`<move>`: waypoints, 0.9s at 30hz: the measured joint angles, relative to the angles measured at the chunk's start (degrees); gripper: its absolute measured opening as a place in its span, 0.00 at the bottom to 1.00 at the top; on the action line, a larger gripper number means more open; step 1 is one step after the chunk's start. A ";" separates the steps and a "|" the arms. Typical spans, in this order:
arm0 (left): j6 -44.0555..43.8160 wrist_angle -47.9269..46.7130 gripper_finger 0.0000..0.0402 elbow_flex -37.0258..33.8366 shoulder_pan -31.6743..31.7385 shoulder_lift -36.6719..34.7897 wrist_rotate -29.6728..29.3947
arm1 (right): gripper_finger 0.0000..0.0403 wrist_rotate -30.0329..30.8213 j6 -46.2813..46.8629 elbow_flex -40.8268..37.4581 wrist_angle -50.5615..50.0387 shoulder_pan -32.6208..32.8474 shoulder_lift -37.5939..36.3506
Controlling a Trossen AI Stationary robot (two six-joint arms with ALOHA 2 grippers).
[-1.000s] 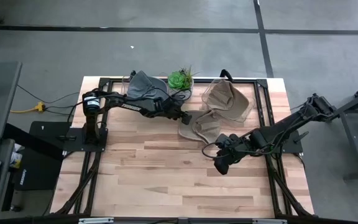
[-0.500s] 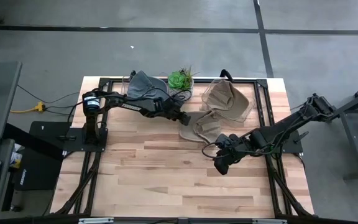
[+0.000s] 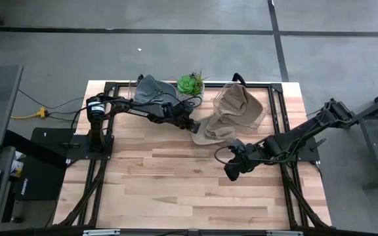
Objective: Pick & Place hat
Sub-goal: Put the light brown cap into the right transparent bin
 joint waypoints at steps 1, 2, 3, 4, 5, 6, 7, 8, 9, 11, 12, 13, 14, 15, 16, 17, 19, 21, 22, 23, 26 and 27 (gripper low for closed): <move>-1.20 -0.06 0.01 0.00 0.00 0.00 0.43 | 0.43 0.16 2.20 0.00 -0.53 0.00 0.00; -2.65 -0.20 0.01 0.00 0.00 0.00 0.67 | 0.43 0.40 4.22 0.00 -0.90 0.00 0.00; -3.94 -0.30 0.01 0.00 -0.02 0.00 1.01 | 0.43 0.74 6.11 0.00 -0.99 0.02 0.00; -5.13 -0.41 0.01 0.00 -0.10 0.00 1.72 | 0.43 1.14 7.98 0.00 -0.91 0.01 0.00; -6.33 -0.54 0.00 0.00 -0.37 0.00 2.43 | 0.43 1.61 9.75 0.00 -0.85 0.00 0.00; -7.04 -0.66 0.00 0.00 -0.46 0.00 2.96 | 0.43 2.08 11.62 0.00 -0.85 0.00 0.00; -7.40 -0.85 0.00 0.00 -0.80 0.00 3.78 | 0.43 2.52 13.46 0.00 -0.85 0.00 0.00; -7.72 -1.10 0.00 0.00 -1.32 0.00 4.21 | 0.43 2.93 15.18 0.00 -0.85 0.01 0.00; -7.91 -1.42 0.00 0.00 -1.81 0.00 4.76 | 0.43 3.25 16.58 0.00 -0.85 0.00 0.00; -8.04 -2.45 0.00 -0.02 -3.25 0.00 5.30 | 0.43 3.38 18.30 0.00 -0.86 0.00 0.00; -8.04 -2.95 0.00 -0.02 -4.08 0.00 5.39 | 0.43 3.44 18.63 0.00 -0.85 0.00 0.00; -8.04 -3.42 0.00 -0.02 -4.91 0.00 5.57 | 0.43 3.69 19.03 0.00 -0.85 0.00 0.00; -8.03 -3.93 0.00 -0.02 -5.72 0.00 5.89 | 0.43 4.11 19.50 0.00 -0.85 0.00 0.00; -8.10 -4.46 0.00 -0.02 -6.64 0.00 6.23 | 0.43 4.41 19.76 0.00 -0.86 0.00 0.00; -8.72 -4.98 0.00 -0.02 -7.59 -0.07 6.29 | 0.43 4.60 20.13 0.00 -0.85 0.00 0.00; -9.52 -5.63 0.00 -0.02 -8.62 -0.37 6.27 | 0.43 4.69 20.64 0.00 -0.85 0.00 0.00; -10.95 -6.10 0.00 -0.02 -10.89 -0.61 6.33 | 0.43 4.71 21.42 0.00 -0.89 -0.02 0.00; -12.44 -5.96 0.00 -0.04 -13.17 -0.59 6.29 | 0.43 5.21 22.49 0.00 -0.98 -0.15 0.00; -13.19 -5.89 0.00 -0.06 -14.26 -0.59 6.29 | 0.43 5.83 22.98 0.00 -1.06 -0.15 0.00; -13.76 -5.72 0.00 -0.07 -15.33 -0.58 6.18 | 0.43 6.48 23.47 0.00 -1.12 -0.15 0.00; -15.21 -4.56 0.00 -0.10 -18.43 -0.56 5.25 | 0.43 8.39 24.83 0.00 -1.25 -0.15 0.00; -15.84 -3.97 0.00 -0.11 -19.35 -0.54 4.96 | 0.43 9.14 25.11 0.00 -1.24 -0.15 0.00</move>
